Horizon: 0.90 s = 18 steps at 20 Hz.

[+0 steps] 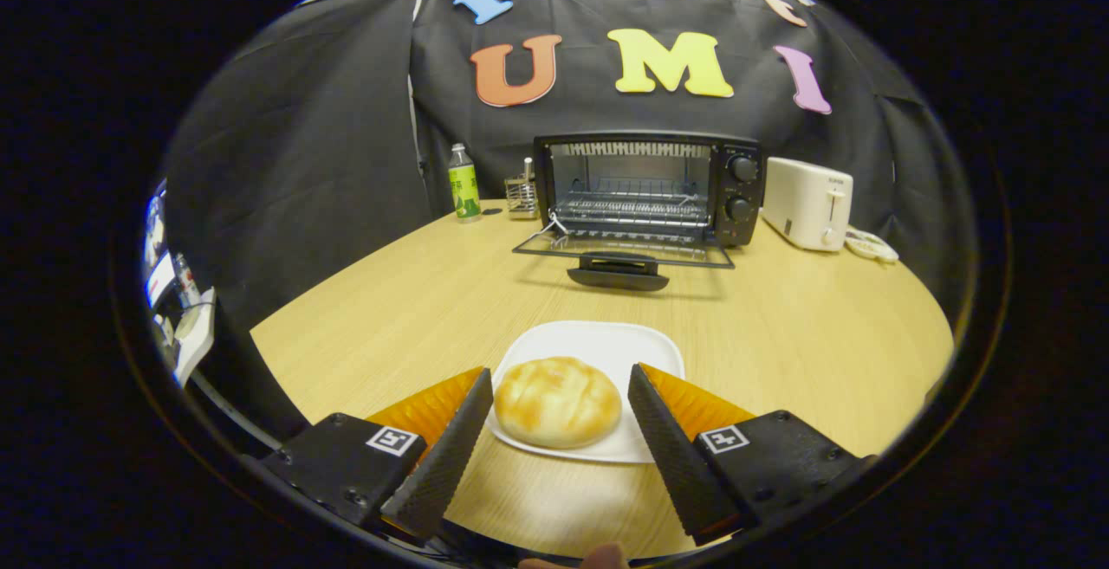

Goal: Open the toaster oven, put the food inside, and close the toaster oven door.

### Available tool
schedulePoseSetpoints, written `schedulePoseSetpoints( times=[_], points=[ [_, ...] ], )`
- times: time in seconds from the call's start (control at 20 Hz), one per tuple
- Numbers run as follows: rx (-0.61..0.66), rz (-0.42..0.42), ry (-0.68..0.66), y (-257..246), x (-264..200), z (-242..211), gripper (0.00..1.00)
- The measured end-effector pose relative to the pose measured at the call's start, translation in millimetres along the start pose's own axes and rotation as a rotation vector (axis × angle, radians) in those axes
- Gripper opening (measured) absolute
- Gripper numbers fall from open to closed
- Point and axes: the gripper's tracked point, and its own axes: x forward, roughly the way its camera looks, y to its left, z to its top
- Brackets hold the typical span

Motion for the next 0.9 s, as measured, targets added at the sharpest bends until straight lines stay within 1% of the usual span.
schedulePoseSetpoints(
  times=[0.2,0.25,0.5,0.6,0.65,0.8,0.9],
  points=[
    [-0.003,0.002,0.013,0,7,-5,1.00],
    [-0.002,-0.002,0.018,-1,8,-8,0.98],
    [0.039,-0.007,-0.007,-3,10,-4,0.78],
    [0.084,0.011,-0.024,-2,10,-1,0.69],
    [0.116,0.021,-0.036,-3,8,5,0.63],
    [0.221,0.016,-0.103,-17,4,40,0.57],
    [0.298,0.014,-0.148,-26,4,70,0.56]
  ],
)
